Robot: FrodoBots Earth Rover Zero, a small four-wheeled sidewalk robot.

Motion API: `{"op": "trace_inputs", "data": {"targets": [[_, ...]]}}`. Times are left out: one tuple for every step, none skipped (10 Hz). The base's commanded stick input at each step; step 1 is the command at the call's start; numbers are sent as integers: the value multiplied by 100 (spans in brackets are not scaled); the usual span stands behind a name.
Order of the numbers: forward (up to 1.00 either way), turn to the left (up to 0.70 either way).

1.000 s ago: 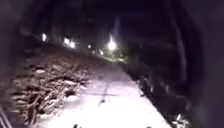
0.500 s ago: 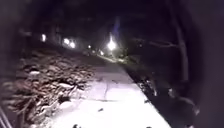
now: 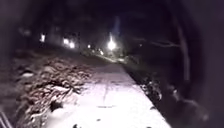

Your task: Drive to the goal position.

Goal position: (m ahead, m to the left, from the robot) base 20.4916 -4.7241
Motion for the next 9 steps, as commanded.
{"op": "trace_inputs", "data": {"targets": [[45,0],[45,0],[45,0],[45,0],[45,0],[45,0],[45,0],[45,0],[45,0]]}}
